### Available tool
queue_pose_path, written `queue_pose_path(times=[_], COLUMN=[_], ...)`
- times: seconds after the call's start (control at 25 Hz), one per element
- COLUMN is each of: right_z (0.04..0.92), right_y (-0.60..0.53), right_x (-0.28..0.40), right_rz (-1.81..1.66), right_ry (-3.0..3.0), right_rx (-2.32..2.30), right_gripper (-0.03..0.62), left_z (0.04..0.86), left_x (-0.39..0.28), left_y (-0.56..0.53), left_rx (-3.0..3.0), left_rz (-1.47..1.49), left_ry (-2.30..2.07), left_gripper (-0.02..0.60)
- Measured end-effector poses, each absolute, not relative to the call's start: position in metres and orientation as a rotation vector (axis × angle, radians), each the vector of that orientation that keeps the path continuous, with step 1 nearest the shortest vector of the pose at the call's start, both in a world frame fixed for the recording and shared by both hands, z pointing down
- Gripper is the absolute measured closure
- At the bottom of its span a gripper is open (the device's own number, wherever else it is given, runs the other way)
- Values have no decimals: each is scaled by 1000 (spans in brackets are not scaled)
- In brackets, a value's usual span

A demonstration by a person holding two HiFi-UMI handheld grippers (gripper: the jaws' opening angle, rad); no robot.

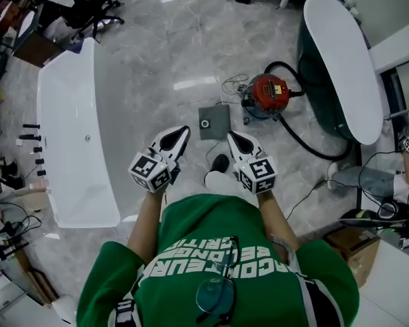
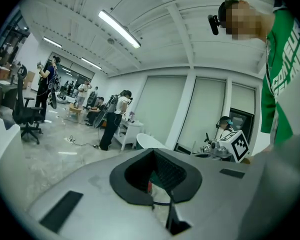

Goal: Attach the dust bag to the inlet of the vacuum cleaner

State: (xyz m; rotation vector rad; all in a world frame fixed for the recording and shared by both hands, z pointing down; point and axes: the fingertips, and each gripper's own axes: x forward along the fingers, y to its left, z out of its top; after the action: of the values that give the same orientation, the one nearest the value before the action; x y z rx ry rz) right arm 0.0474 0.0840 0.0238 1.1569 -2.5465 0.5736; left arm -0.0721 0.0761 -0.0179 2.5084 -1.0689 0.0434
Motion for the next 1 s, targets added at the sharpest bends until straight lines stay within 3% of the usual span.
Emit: queue_pose_path(times=[0.44,1.0], right_z=[47,84], right_y=[36,1], right_x=[81,44], right_rz=[584,638], right_ry=[-2528,-2451], right_rx=[1139,1150], right_gripper=[586,586], left_z=[-1,38], left_x=[-49,-78], left_y=[28,-12], left_rx=[2504,2508], left_rz=[97,128], left_ry=[-1072,-999], left_gripper=[578,578])
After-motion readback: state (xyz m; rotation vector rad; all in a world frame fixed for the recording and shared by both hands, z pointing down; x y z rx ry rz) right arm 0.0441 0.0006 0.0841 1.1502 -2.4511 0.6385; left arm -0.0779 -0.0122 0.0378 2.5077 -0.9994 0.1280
